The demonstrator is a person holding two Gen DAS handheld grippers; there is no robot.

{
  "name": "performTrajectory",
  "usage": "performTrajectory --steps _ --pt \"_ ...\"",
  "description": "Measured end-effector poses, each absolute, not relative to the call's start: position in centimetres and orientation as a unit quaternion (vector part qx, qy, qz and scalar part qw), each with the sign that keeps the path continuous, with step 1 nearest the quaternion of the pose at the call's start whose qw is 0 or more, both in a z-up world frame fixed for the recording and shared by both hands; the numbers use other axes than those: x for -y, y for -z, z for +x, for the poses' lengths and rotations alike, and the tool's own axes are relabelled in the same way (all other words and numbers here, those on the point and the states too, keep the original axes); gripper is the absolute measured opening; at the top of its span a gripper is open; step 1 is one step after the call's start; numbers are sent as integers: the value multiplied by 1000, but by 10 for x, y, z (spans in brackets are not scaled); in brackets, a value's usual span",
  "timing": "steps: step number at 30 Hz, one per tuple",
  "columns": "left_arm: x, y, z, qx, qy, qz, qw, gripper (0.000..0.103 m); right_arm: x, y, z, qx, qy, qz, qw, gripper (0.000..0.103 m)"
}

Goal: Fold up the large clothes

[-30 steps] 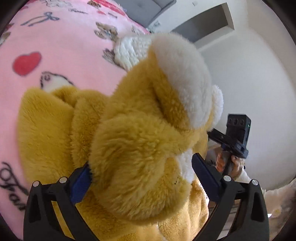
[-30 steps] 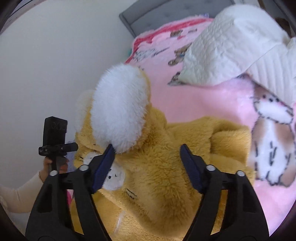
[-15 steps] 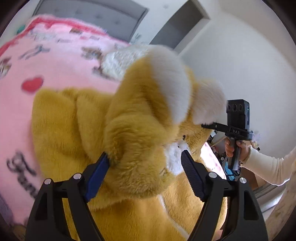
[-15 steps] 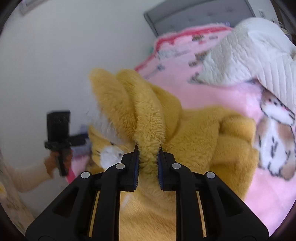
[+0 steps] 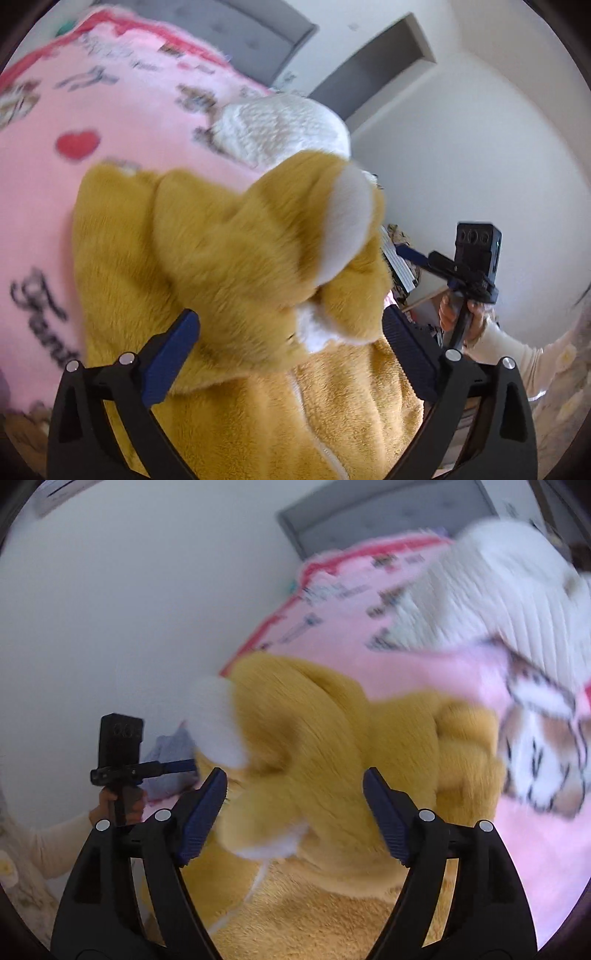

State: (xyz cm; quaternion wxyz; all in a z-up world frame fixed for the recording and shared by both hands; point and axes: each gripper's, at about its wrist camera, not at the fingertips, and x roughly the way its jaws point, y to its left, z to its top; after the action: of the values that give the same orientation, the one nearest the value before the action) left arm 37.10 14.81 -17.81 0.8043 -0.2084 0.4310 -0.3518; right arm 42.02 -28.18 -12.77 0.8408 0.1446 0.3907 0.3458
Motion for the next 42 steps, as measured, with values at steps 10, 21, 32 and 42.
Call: performTrajectory --steps 10,21,32,42 --pt "-85 158 434 -470 435 58 765 98 226 137 473 -441 -395 -26 805 81" --pt "-52 162 452 -451 502 207 709 52 210 143 487 -445 -421 -102 783 14" --pt "-73 97 461 -346 497 305 735 44 205 60 472 -287 -400 -259 831 12" --pt "-81 202 338 -437 522 197 705 57 190 179 332 -382 -437 -318 750 13"
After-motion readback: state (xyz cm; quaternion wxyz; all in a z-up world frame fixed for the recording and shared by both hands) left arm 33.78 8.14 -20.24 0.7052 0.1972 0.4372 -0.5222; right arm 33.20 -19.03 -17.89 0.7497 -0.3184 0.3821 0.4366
